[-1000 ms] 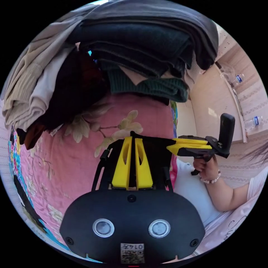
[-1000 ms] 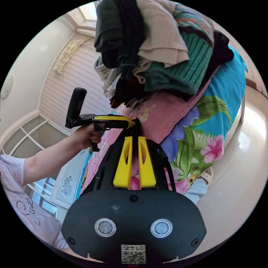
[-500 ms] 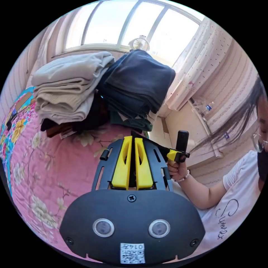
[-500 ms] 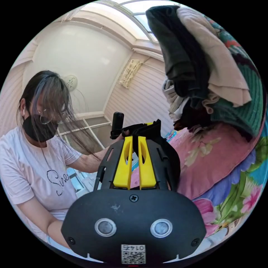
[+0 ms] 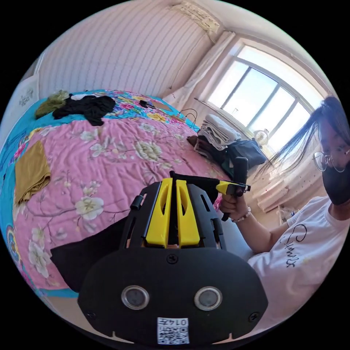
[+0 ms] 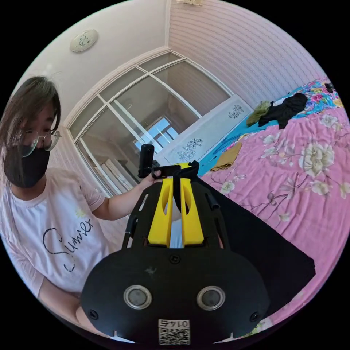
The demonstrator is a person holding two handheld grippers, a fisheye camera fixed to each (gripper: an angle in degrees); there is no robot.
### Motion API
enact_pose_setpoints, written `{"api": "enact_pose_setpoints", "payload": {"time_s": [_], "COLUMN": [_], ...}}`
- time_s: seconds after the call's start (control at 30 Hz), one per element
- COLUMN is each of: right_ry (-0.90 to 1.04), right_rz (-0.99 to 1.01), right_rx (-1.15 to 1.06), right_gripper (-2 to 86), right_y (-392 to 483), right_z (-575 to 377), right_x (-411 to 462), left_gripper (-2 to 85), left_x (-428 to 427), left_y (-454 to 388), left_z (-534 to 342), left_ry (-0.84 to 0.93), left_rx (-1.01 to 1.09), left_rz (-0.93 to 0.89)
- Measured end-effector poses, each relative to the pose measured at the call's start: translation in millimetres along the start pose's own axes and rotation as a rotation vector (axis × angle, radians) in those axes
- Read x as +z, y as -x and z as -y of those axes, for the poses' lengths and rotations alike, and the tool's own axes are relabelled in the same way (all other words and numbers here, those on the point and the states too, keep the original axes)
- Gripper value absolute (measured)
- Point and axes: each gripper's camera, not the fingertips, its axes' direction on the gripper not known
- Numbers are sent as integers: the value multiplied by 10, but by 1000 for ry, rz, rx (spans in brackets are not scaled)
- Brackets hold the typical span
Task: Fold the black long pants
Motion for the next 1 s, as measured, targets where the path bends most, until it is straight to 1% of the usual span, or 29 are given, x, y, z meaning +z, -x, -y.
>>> {"api": "enact_pose_setpoints", "payload": {"time_s": [0.07, 0.1, 0.13, 0.27, 0.3, 0.37, 0.43, 0.5, 0.57, 0.63, 0.7, 0.77, 0.9, 1.0], "right_ry": [90, 120, 186, 357, 382, 475, 509, 562, 680, 734, 772, 749, 767, 761], "right_rz": [-18, -26, -30, -44, -45, -79, -120, -145, -184, -242, -195, -101, -51, -191], "right_rx": [29, 37, 37, -17, -23, -54, -93, -119, -141, -117, -75, -86, -108, -102], "right_gripper": [22, 22, 22, 24, 25, 26, 29, 33, 44, 59, 67, 71, 72, 71], "right_y": [2, 1, 5, 86, 101, 181, 252, 279, 238, 176, 164, 271, 419, 424], "right_z": [179, 218, 296, 562, 601, 738, 808, 840, 814, 799, 825, 882, 936, 991], "right_x": [778, 975, 1368, 2663, 2843, 3527, 3980, 4428, 4990, 5282, 5434, 5448, 5327, 5028], "left_gripper": [-7, -7, -7, -7, -7, -7, -6, -8, -9, -9, -10, -10, -10, -10], "left_x": [-309, -479, -620, -1003, -1135, -1348, -1556, -1781, -1874, -1982, -2168, -2284, -2295, -2155], "left_y": [379, 624, 863, 1465, 1618, 1833, 2060, 2392, 2591, 2717, 2776, 2736, 2500, 2243], "left_z": [-274, -446, -607, -1047, -1171, -1364, -1587, -1933, -2205, -2466, -2731, -2852, -2867, -2717], "left_ry": [-27, -35, -42, -105, -123, -146, -165, -178, -173, -201, -265, -296, -247, -179], "left_rx": [-57, -86, -123, -222, -241, -270, -318, -430, -527, -612, -664, -664, -590, -491], "left_rz": [29, 57, 70, 74, 76, 115, 175, 185, 205, 243, 241, 261, 252, 298]}}
